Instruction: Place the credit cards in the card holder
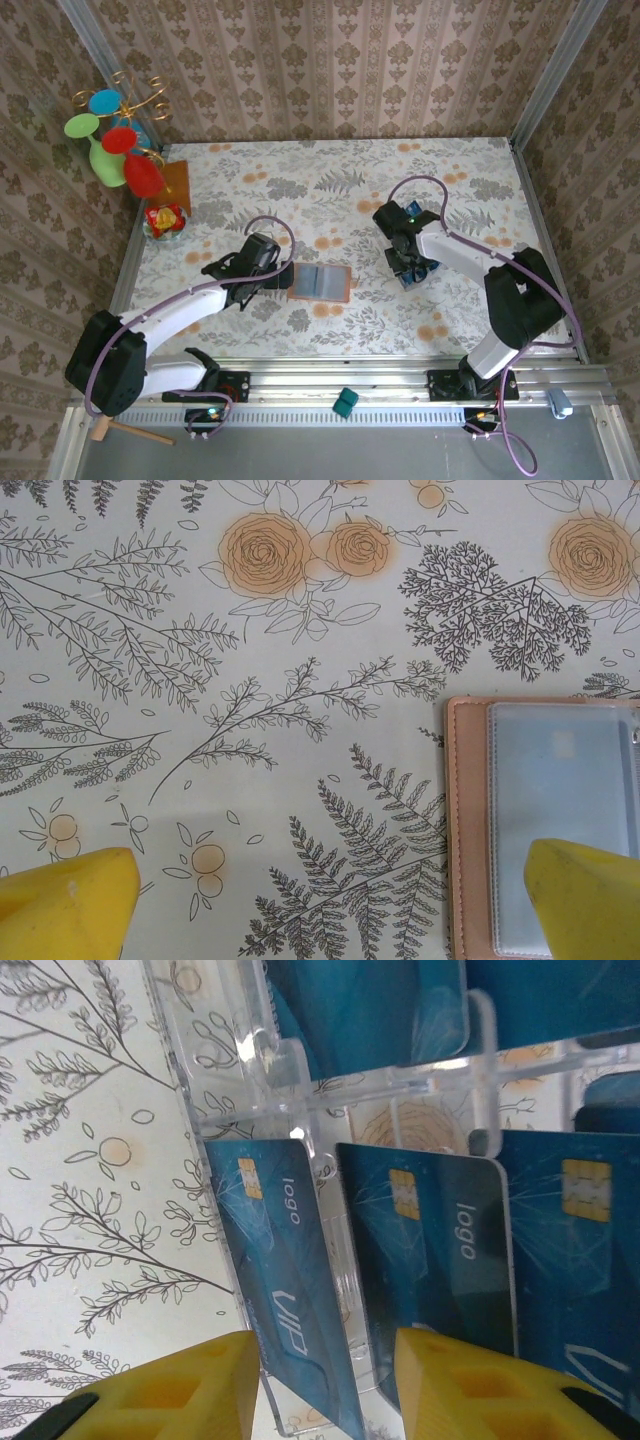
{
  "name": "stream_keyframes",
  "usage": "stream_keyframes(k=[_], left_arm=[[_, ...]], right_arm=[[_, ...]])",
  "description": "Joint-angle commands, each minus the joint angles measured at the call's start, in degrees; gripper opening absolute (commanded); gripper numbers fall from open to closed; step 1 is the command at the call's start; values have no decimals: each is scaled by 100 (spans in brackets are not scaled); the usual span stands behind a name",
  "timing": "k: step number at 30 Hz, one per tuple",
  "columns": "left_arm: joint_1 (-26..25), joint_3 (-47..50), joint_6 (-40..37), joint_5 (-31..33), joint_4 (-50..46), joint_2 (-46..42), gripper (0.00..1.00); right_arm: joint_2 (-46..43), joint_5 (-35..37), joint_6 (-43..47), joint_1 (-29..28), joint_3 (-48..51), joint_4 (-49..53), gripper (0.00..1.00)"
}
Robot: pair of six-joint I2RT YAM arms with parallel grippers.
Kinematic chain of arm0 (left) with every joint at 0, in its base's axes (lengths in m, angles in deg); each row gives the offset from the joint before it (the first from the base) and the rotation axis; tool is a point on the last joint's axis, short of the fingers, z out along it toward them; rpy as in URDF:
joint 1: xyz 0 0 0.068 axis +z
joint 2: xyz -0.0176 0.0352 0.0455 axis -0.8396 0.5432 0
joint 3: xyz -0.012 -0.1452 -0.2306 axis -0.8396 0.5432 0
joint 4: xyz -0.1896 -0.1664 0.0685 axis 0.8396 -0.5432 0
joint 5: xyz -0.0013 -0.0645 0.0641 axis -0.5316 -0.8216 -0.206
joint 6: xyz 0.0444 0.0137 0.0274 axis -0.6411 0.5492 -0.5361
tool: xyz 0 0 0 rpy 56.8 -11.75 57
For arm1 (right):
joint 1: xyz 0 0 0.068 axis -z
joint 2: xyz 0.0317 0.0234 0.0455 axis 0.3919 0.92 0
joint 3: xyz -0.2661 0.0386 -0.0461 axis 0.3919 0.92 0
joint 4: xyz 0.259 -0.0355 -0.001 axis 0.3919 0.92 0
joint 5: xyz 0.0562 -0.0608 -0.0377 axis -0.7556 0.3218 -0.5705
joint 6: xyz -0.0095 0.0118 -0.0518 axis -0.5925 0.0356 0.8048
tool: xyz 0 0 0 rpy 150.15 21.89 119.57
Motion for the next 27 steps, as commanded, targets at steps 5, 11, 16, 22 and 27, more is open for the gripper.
stream_keyframes(k=[5, 11, 16, 22, 27], left_arm=[[8, -121, 28, -19, -91, -100, 100], [4, -128, 22, -6, -73, -92, 100], [3, -116, 17, -21, -40, -41, 100], [3, -117, 11, -37, -6, -5, 100], [-3, -121, 10, -39, 15, 5, 100]], right_arm=[[210, 68, 80, -2, 121, -38, 40], [150, -86, 50, -12, 166, -110, 32], [49, -162, 65, -14, 153, -93, 23], [0, -271, 126, -15, 84, -43, 19], [-21, -374, 160, -22, 17, -36, 19]])
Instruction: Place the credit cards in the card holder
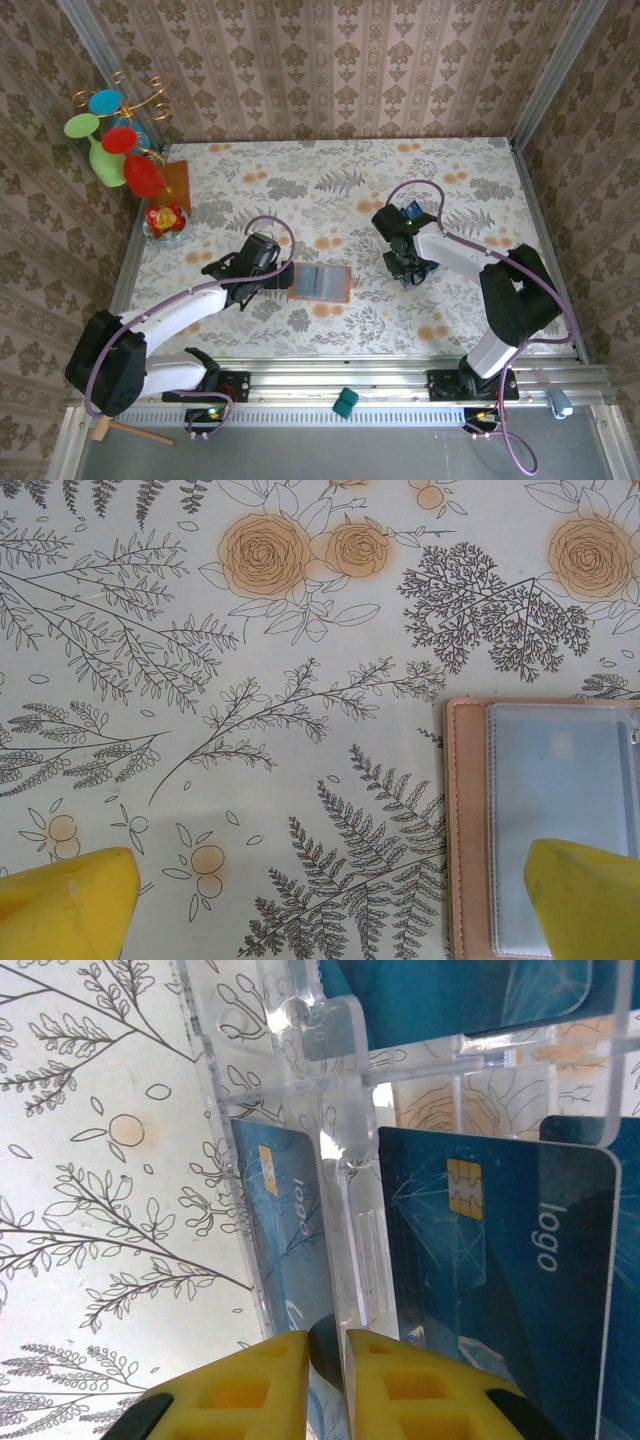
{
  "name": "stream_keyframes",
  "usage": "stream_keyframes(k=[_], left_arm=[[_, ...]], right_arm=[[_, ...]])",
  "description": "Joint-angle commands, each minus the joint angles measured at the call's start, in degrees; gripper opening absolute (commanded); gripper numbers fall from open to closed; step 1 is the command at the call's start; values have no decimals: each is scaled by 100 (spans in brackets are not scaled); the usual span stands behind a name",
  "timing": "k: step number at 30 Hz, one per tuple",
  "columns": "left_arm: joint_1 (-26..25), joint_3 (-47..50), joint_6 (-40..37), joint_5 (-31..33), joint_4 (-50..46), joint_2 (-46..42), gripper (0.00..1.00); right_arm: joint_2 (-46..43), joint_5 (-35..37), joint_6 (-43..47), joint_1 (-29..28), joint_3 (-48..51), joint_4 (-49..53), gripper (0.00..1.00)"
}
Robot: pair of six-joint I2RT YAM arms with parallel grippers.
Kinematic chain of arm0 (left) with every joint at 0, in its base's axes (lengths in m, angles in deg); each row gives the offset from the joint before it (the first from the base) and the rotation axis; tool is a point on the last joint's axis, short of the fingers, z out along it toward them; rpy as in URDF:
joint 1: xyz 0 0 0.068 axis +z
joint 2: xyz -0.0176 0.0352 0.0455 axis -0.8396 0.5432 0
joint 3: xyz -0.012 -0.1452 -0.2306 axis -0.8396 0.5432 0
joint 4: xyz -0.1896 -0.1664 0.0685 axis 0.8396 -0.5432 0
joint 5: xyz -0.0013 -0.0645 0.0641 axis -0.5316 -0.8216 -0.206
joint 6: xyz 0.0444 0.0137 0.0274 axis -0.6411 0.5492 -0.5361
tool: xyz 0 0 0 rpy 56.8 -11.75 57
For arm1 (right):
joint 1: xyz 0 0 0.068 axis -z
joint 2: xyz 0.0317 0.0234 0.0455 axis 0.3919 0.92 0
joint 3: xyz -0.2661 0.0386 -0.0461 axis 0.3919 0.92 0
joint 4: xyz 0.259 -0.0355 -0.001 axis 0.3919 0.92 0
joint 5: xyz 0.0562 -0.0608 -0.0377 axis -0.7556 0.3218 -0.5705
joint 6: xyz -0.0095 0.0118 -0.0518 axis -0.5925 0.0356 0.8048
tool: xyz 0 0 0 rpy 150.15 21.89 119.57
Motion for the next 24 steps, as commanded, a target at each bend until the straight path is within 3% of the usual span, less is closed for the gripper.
stream_keyframes(k=[1, 13, 24], left_arm=[[-8, -119, 10, -39, 9, 13, 100], [-41, -115, 28, -21, 12, 31, 100], [-68, -111, 45, -6, 16, 31, 100]], right_arm=[[-107, -188, 72, -5, -103, 71, 20], [-130, -230, 74, -6, -185, 82, 24], [-175, -251, 74, -9, -165, 93, 19]])
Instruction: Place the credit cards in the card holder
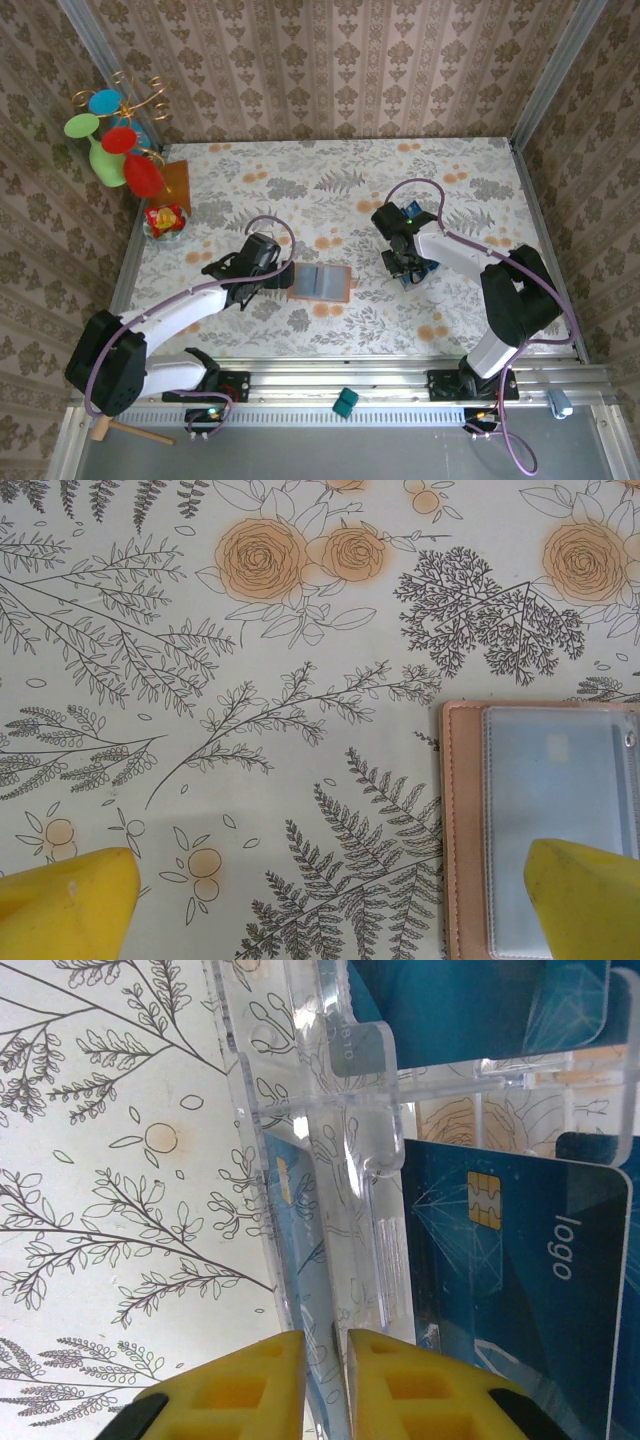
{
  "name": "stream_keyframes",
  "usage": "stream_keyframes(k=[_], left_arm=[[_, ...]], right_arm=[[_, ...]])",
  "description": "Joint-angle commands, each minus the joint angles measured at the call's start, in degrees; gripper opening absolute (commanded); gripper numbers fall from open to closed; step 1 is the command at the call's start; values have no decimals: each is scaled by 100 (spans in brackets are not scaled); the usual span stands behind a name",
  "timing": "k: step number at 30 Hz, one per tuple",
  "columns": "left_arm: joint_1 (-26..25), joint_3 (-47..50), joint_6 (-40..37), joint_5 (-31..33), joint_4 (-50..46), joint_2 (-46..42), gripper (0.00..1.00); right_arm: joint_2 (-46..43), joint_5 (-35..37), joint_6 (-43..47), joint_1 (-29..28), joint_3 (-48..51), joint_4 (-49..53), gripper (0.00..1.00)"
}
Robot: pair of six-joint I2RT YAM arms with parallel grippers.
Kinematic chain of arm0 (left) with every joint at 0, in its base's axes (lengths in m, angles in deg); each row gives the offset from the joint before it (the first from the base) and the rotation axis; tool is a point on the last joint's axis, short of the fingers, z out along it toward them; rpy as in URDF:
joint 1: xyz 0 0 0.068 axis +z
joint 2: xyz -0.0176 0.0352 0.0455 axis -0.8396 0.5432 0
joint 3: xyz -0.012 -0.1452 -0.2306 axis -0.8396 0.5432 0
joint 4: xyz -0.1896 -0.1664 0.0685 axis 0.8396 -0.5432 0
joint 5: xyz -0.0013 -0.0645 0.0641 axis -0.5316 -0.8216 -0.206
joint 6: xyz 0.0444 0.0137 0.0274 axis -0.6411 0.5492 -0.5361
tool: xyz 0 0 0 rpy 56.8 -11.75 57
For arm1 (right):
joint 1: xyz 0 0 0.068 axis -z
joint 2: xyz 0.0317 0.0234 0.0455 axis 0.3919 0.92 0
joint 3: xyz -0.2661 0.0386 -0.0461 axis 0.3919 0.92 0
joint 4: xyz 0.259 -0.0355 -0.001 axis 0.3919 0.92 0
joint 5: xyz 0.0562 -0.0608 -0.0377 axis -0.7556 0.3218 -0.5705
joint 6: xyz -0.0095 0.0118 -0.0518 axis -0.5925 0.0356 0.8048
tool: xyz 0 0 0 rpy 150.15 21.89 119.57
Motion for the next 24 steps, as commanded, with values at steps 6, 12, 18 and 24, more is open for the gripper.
stream_keyframes(k=[6, 12, 18, 24], left_arm=[[-63, -127, 47, 2, -27, 29, 100], [-71, -136, 14, 2, -28, 24, 100], [-68, -172, -56, 15, -60, 29, 100], [-69, -207, -69, 17, -68, 62, 100]], right_arm=[[-153, -140, 70, -5, -50, 89, 9], [-236, -183, 157, -5, -152, 212, 0], [-532, -251, 219, -7, -381, 440, 0], [-1006, -513, 129, -10, -653, 659, 0]])
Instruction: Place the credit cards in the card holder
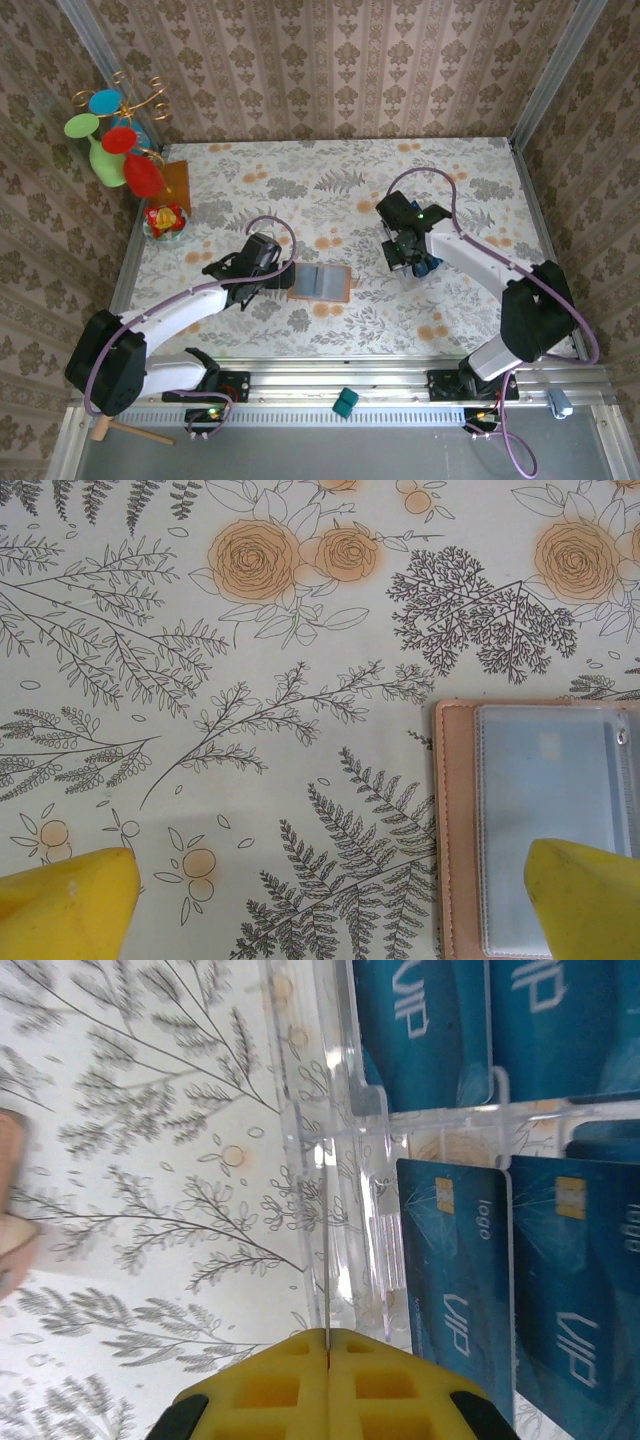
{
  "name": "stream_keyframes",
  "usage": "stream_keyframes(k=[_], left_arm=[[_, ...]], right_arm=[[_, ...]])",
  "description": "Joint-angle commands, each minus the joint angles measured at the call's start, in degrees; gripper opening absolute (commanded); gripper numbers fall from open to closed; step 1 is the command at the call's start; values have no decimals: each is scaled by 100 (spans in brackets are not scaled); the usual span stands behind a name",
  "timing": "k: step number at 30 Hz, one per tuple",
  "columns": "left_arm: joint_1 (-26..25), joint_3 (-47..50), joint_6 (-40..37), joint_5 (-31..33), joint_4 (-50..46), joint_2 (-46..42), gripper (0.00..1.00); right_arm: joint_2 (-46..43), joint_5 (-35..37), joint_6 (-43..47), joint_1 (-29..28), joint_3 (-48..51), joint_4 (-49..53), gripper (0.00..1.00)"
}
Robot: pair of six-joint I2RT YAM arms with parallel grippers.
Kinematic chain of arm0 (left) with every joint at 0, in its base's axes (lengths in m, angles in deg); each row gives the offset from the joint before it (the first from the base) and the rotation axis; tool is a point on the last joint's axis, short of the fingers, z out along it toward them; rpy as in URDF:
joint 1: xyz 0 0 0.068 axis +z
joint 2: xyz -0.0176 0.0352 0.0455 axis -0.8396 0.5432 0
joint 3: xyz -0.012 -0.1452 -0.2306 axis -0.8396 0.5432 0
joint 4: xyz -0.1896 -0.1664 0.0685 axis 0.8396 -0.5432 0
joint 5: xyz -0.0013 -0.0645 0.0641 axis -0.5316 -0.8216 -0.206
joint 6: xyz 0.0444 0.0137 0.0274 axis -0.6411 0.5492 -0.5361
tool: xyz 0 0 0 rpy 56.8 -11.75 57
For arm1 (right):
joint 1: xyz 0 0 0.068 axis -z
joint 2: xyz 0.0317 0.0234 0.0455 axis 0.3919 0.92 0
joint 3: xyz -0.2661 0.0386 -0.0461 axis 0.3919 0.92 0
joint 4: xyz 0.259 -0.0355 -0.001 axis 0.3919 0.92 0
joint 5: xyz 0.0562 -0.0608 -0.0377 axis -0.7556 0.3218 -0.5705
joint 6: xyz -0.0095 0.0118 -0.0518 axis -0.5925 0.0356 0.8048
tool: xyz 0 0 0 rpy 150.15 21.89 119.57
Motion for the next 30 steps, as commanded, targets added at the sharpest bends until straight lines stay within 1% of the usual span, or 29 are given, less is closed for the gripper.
stream_keyframes(k=[1, 5, 7, 10, 13, 14, 16, 22, 26, 30], left_arm=[[-32, -188, -60, 17, -57, 64, 100], [-36, -183, -46, 13, -31, 125, 100], [-33, -175, -36, 13, -11, 170, 100], [-32, -170, -11, 20, 21, 231, 100], [-36, -153, 12, 21, 49, 297, 100], [-31, -148, 25, 28, 51, 306, 100], [-35, -139, 38, 27, 60, 337, 100], [-31, -143, 70, 48, 45, 347, 100], [-39, -153, 81, 46, 29, 350, 100], [-46, -161, 78, 30, 7, 324, 100]], right_arm=[[-450, -326, -65, -4, -270, 312, 0], [-722, -923, -450, -23, -300, 43, 0], [-949, -1320, -791, -107, -169, -339, 0], [-978, -1778, -1401, -369, 104, -1050, 0], [-815, -1920, -1984, -769, 308, -1731, 0], [-801, -1908, -2144, -900, 346, -2018, 0], [-430, -1857, -2412, -1194, 398, -2411, 0], [291, -1358, -2923, -1851, 324, -2968, 0], [669, -1157, -3104, -2034, 286, -3126, 0], [757, -1027, -3189, -2097, 437, -3248, 0]])
